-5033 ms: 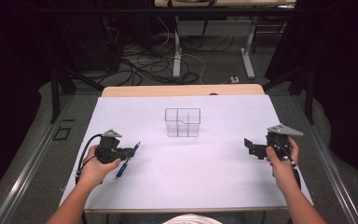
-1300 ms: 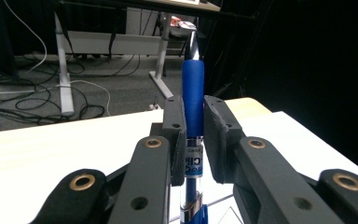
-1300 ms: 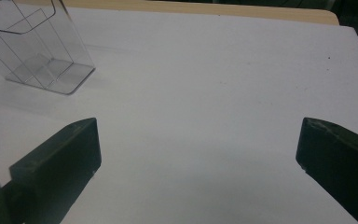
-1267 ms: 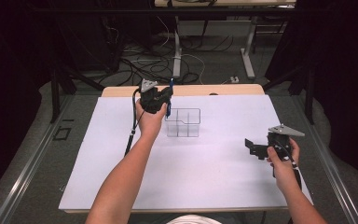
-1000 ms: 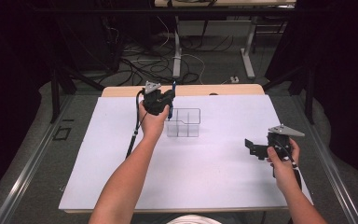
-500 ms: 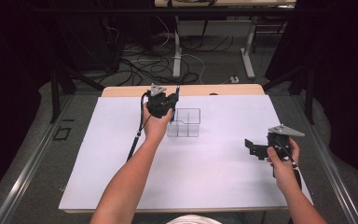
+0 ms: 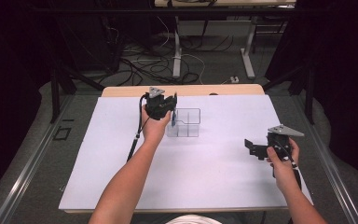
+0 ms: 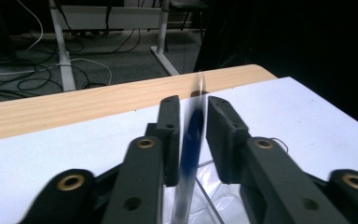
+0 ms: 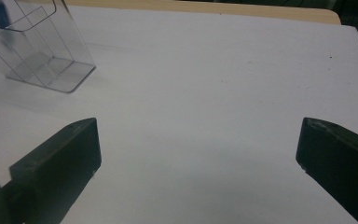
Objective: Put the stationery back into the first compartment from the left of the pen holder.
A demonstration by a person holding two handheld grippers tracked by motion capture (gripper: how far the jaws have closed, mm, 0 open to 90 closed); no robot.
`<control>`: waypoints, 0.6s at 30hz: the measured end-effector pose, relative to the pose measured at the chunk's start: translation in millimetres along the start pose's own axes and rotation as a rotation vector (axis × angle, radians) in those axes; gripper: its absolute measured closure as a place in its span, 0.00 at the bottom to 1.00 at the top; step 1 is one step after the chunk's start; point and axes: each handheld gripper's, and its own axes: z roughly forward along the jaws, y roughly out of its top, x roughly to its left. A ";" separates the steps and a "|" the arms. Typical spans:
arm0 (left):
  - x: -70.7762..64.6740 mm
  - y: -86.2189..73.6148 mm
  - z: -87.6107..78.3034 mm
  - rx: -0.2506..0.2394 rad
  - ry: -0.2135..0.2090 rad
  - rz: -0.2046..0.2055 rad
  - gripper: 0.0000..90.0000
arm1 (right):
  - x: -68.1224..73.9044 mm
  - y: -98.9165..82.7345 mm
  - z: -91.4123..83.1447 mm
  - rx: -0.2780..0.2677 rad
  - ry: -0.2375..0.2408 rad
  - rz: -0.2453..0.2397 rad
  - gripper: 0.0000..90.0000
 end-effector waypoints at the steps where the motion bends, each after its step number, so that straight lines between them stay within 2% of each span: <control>1: 0.1 0.5 -0.9 -0.002 -0.005 0.000 0.80 | 0.6 -0.1 -0.1 0.002 0.001 0.006 0.00; 8: 0.5 7.4 -11.6 -0.047 -0.011 -0.003 0.63 | -0.1 0.1 -0.3 -0.002 0.000 -0.002 0.00; 14: 3.1 13.4 -23.0 -0.077 0.017 0.002 0.49 | 1.0 0.5 -0.7 -0.001 -0.003 0.001 0.00; 18: 4.6 17.0 -30.3 -0.090 0.022 0.027 0.43 | 1.3 0.7 -1.0 0.000 -0.004 0.002 0.00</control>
